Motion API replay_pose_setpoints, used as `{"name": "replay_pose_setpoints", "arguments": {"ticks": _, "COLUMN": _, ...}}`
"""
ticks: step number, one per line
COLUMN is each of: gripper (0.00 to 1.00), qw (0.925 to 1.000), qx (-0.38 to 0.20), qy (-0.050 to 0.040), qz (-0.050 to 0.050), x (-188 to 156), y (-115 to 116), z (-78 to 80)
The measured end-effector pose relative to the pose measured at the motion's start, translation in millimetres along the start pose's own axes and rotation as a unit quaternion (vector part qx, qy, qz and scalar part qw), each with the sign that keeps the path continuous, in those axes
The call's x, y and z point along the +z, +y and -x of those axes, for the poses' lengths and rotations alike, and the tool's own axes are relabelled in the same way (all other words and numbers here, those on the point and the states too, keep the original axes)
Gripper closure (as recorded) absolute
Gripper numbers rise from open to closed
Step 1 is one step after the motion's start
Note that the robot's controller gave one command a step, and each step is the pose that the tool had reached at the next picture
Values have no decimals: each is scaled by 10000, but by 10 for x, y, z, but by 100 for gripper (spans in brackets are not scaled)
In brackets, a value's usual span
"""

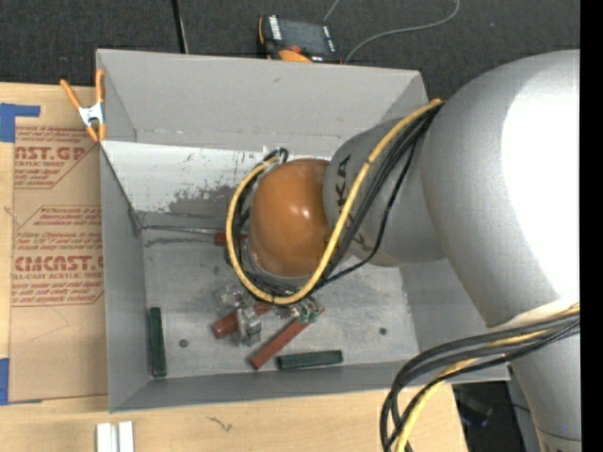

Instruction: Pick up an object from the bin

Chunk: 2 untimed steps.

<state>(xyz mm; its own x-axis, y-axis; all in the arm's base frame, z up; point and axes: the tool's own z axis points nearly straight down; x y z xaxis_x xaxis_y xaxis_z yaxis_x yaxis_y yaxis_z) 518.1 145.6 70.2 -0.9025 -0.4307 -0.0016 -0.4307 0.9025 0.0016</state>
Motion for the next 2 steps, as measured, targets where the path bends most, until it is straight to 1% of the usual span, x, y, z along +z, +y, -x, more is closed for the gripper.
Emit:
{"name": "replay_pose_setpoints", "arguments": {"ticks": 1, "gripper": 100, "qw": 10000, "qx": 27, "qy": -46, "qz": -21, "x": -1050, "y": -282, "z": 247}}
{"name": "replay_pose_setpoints", "arguments": {"ticks": 2, "gripper": 100, "qw": 9998, "qx": -211, "qy": -56, "qz": -21, "x": -3632, "y": -145, "z": 293}}
